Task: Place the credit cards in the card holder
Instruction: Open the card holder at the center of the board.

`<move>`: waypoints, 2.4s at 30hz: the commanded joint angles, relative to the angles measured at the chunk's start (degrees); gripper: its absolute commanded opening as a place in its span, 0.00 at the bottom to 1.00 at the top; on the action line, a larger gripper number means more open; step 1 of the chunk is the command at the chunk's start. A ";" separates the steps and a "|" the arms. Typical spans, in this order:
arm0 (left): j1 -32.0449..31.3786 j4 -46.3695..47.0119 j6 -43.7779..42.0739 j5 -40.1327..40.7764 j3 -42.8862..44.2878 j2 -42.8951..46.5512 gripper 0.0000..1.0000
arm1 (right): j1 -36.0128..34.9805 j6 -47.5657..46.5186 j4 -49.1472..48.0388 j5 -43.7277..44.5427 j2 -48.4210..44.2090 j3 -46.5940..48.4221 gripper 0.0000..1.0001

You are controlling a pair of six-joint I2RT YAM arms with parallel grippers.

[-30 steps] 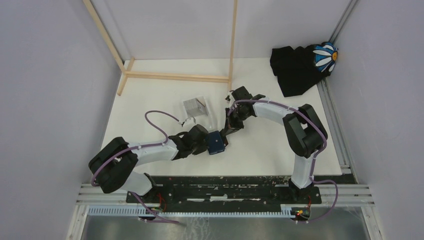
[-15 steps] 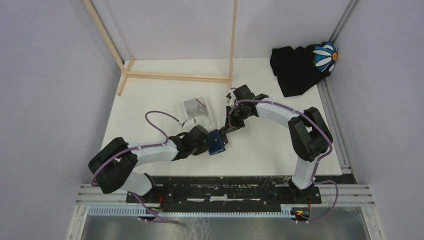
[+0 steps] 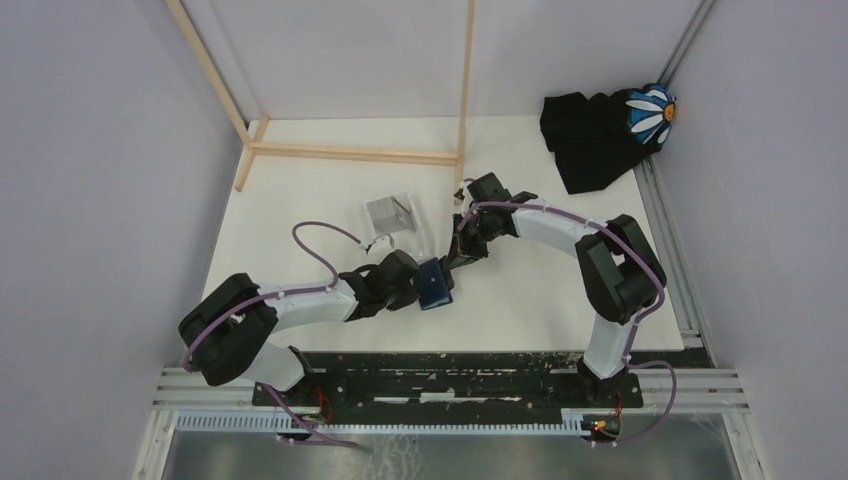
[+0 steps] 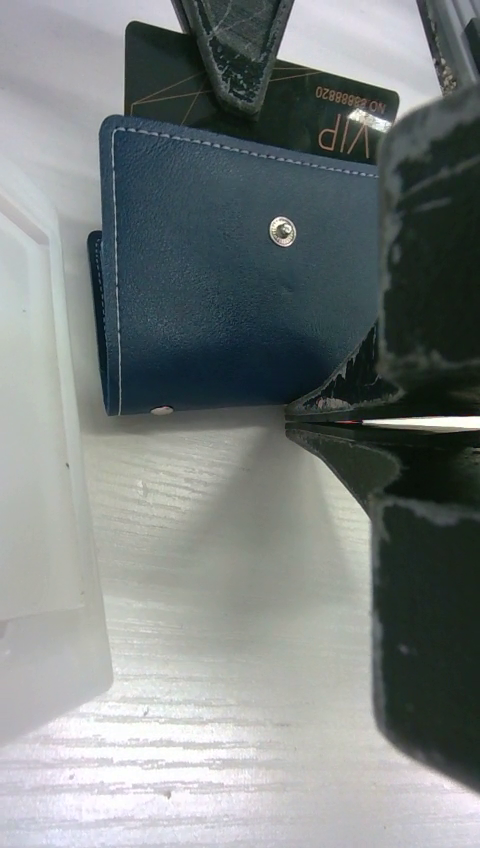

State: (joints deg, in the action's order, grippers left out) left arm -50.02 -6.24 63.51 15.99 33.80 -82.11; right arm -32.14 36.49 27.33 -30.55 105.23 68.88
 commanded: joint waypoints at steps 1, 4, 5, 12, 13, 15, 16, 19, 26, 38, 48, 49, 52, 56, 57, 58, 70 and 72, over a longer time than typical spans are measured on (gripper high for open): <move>-0.63 -1.01 -2.64 -1.10 0.81 -2.20 0.06 | -0.30 1.63 -2.81 -2.27 -3.52 0.14 0.01; -0.65 -0.56 -2.80 -1.73 1.01 -2.88 0.06 | -0.31 1.98 -2.98 -2.48 -3.92 0.17 0.01; -0.69 -0.39 -2.90 -1.89 1.08 -3.02 0.06 | -0.36 2.00 -2.99 -2.60 -3.97 0.17 0.01; -0.76 1.43 -4.35 -3.91 2.13 -5.47 0.05 | -0.38 1.71 -2.45 -2.43 -4.94 0.01 0.01; -0.75 1.95 -4.54 -4.24 2.21 -6.13 0.05 | -0.45 1.60 -2.23 -2.31 -5.14 -0.02 0.01; -0.79 3.06 -4.88 -5.24 2.38 -7.28 0.05 | -0.43 1.30 -1.63 -1.84 -5.65 0.10 0.01; -0.79 3.48 -5.12 -5.75 2.59 -8.00 0.05 | -0.39 0.97 -1.19 -1.50 -5.88 0.14 0.01; -0.85 4.21 -6.17 -7.43 3.76 -10.37 0.04 | -0.49 -0.42 0.77 0.03 -6.66 0.44 0.01; -1.20 7.18 -7.49 -11.64 5.42 -14.83 0.04 | -0.73 -3.65 4.00 3.57 -7.67 -0.24 0.01; -2.26 10.20 -7.73 -16.03 4.18 -18.54 0.05 | -4.26 -6.29 5.96 9.72 -7.40 -1.27 0.01; -2.66 0.86 -4.74 -12.12 1.09 -11.38 0.07 | -9.50 -8.28 8.06 19.22 -6.72 -1.52 0.01; -2.78 -0.76 -4.58 -11.31 1.14 -10.35 0.08 | -9.85 -8.20 8.01 19.86 -6.56 -1.66 0.01; -3.09 -5.43 -3.55 -8.96 1.11 -6.45 0.08 | -11.61 -8.35 8.21 22.22 -5.86 -1.41 0.01; -3.19 -10.77 -1.71 -6.46 0.83 -1.20 0.10 | -13.25 -8.31 8.42 24.83 -5.17 -1.13 0.01; -3.22 -12.06 -1.22 -5.92 0.83 0.19 0.10 | -13.49 -8.24 8.44 25.51 -5.24 -1.16 0.01; -3.26 -13.41 -0.82 -5.22 0.86 1.78 0.10 | -13.74 -8.17 8.42 26.18 -5.39 -1.20 0.01; -3.55 -16.72 1.64 -1.88 5.00 13.39 0.12 | -15.77 -8.19 9.56 28.83 -6.19 0.24 0.01; -3.61 -15.38 0.40 -2.27 7.01 12.81 0.12 | -15.76 -8.15 9.59 28.55 -5.97 0.27 0.01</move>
State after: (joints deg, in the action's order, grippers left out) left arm -53.23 -23.24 63.40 11.99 35.88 -69.78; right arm -47.59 29.02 35.90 -3.95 99.37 67.68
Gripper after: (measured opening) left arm 0.119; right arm 0.014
